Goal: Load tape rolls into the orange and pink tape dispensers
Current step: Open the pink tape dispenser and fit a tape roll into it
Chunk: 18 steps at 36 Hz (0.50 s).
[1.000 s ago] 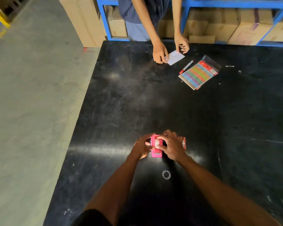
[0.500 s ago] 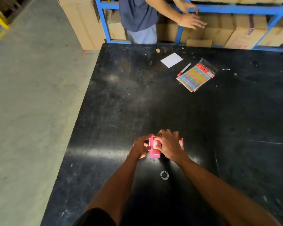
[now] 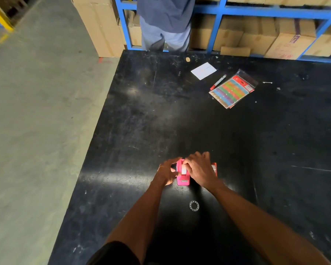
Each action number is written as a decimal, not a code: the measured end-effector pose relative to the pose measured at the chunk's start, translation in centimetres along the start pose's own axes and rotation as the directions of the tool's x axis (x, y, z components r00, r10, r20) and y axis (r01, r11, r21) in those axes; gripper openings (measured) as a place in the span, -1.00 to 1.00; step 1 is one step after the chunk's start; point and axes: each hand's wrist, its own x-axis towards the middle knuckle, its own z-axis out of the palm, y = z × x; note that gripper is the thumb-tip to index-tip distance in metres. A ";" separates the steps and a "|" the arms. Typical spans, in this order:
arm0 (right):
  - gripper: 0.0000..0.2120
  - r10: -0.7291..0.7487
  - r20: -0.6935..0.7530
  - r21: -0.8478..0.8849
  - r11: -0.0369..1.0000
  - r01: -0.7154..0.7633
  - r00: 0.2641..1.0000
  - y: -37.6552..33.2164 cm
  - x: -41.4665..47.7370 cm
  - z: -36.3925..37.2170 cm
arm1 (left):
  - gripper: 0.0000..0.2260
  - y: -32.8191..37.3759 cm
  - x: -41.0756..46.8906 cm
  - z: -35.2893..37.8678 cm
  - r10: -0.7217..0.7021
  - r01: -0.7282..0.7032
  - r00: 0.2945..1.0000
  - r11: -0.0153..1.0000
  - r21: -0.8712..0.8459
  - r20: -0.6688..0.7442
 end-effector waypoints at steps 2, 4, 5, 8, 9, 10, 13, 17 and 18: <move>-0.83 -0.012 -0.015 0.001 1.000 0.012 1.000 0.1 -0.2 0.2 | -0.42 0.0 0.1 0.0 -0.010 0.010 1.000 1.000 -0.007 0.001; -0.83 -0.030 -0.032 -0.002 1.000 0.030 0.999 0.3 -0.6 0.4 | -0.42 -0.1 0.1 -0.1 -0.021 0.021 1.000 1.000 -0.013 0.005; -0.83 -0.042 -0.043 -0.002 0.999 0.042 0.998 0.4 -0.9 0.5 | -0.42 -0.2 0.2 0.0 -0.021 0.021 1.000 1.000 -0.006 0.005; -0.85 -0.079 -0.096 0.000 0.997 0.080 0.992 0.4 -2.2 0.8 | -0.42 -0.3 0.2 0.0 -0.026 0.026 1.000 1.000 -0.009 0.004; -0.85 -0.083 -0.113 0.007 0.996 0.085 0.990 0.4 -2.7 1.0 | -0.42 -0.3 0.3 0.1 -0.031 0.031 1.000 0.999 -0.013 0.004; -0.85 -0.088 -0.127 0.010 0.996 0.090 0.988 0.3 -3.2 1.1 | -0.42 -0.3 0.3 0.1 -0.034 0.035 0.999 0.999 -0.020 0.005; -0.85 -0.117 -0.133 -0.006 0.993 0.118 0.984 -0.2 -4.7 1.8 | -0.42 -0.3 0.3 0.2 -0.040 0.040 0.999 0.999 -0.036 0.006; -0.83 -0.111 -0.094 -0.008 0.994 0.110 0.989 -1.0 -6.2 2.2 | -0.41 -0.3 0.3 0.3 -0.047 0.046 0.999 0.997 -0.058 -0.002; -0.85 -0.104 -0.098 -0.006 0.995 0.104 0.990 -1.1 -6.5 2.2 | -0.41 -0.2 0.3 0.3 -0.046 0.046 0.999 0.998 -0.048 -0.004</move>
